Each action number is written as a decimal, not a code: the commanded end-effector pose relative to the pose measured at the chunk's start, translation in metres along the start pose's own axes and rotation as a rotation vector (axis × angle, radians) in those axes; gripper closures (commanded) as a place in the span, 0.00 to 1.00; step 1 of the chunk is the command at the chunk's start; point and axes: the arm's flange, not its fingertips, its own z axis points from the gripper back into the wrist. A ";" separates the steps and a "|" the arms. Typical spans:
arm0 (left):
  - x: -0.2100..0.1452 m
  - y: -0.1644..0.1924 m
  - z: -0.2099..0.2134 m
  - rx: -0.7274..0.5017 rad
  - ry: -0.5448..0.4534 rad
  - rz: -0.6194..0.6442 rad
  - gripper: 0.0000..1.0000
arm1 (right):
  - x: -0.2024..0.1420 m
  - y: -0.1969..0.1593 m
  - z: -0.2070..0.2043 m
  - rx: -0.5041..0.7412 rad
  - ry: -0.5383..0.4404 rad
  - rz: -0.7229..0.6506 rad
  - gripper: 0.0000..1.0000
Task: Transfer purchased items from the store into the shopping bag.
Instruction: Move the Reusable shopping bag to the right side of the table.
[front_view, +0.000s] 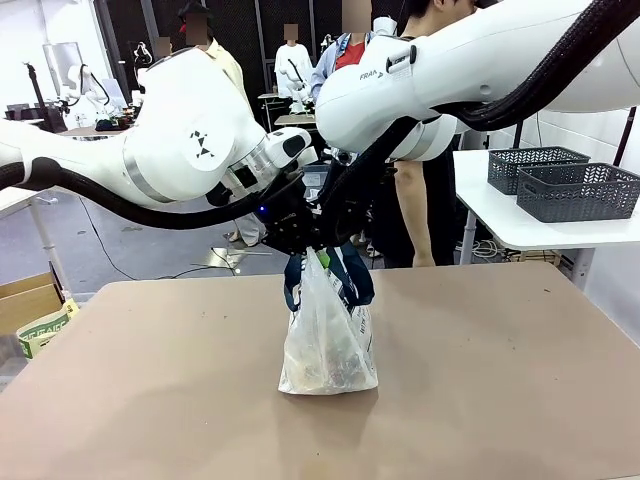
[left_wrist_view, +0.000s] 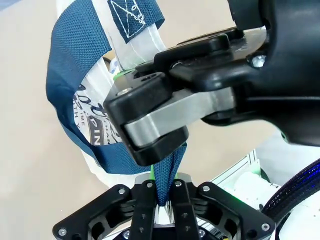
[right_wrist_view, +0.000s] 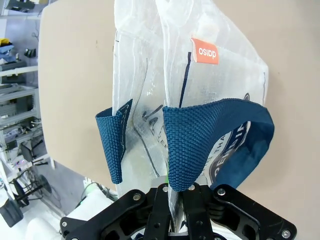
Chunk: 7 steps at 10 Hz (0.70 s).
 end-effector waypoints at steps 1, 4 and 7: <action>-0.005 -0.003 0.004 0.029 -0.003 0.008 1.00 | 0.004 0.000 0.000 0.044 -0.007 0.008 1.00; -0.007 -0.007 0.002 0.074 -0.001 -0.029 1.00 | 0.004 -0.002 0.003 0.084 -0.004 0.044 1.00; -0.001 -0.001 0.000 0.011 -0.002 -0.014 1.00 | 0.007 -0.013 0.015 0.130 -0.033 0.049 0.42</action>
